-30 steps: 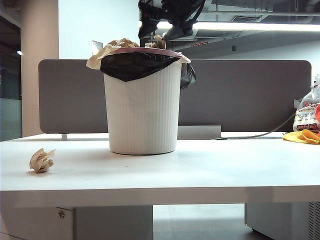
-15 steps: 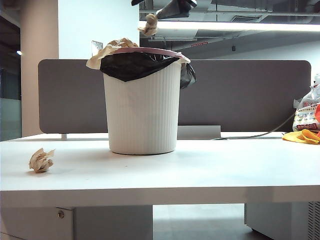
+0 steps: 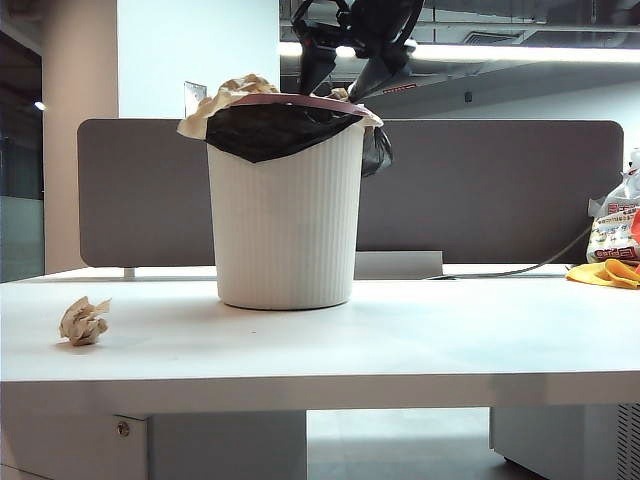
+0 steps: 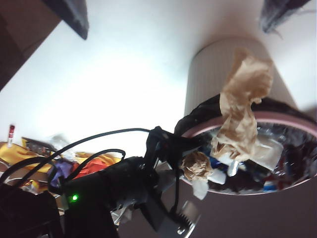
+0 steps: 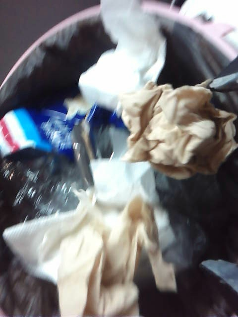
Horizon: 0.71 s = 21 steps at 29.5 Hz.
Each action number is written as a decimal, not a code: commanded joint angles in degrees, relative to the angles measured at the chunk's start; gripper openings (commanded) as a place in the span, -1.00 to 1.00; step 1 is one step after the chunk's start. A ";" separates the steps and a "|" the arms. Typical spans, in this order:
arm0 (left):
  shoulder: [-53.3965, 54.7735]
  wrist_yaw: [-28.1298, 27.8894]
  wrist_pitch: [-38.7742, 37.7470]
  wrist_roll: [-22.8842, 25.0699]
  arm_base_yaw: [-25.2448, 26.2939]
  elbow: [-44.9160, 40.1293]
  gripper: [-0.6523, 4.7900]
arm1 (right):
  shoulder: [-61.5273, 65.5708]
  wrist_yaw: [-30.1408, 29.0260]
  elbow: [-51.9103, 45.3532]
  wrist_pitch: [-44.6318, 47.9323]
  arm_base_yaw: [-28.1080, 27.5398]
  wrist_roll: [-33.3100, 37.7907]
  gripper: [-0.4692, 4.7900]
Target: Pick up all the trash on the table and put it in the trash can.
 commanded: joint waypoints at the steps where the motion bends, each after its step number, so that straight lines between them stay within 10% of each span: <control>1: -0.15 0.52 1.51 -0.11 -0.07 0.28 1.00 | -0.04 6.19 -0.44 -4.68 -0.09 -3.45 0.81; 7: -0.15 0.52 1.86 -0.13 -0.07 0.28 1.00 | -3.06 5.86 -0.44 -0.74 -0.04 -3.41 0.81; 18: -0.39 1.18 1.79 -0.15 -0.07 0.28 1.00 | -6.51 -18.14 -0.39 12.02 1.05 7.30 0.81; 21: -0.39 1.16 1.81 -0.15 -0.07 0.28 1.00 | -4.28 -15.91 -0.44 12.04 2.05 6.25 0.81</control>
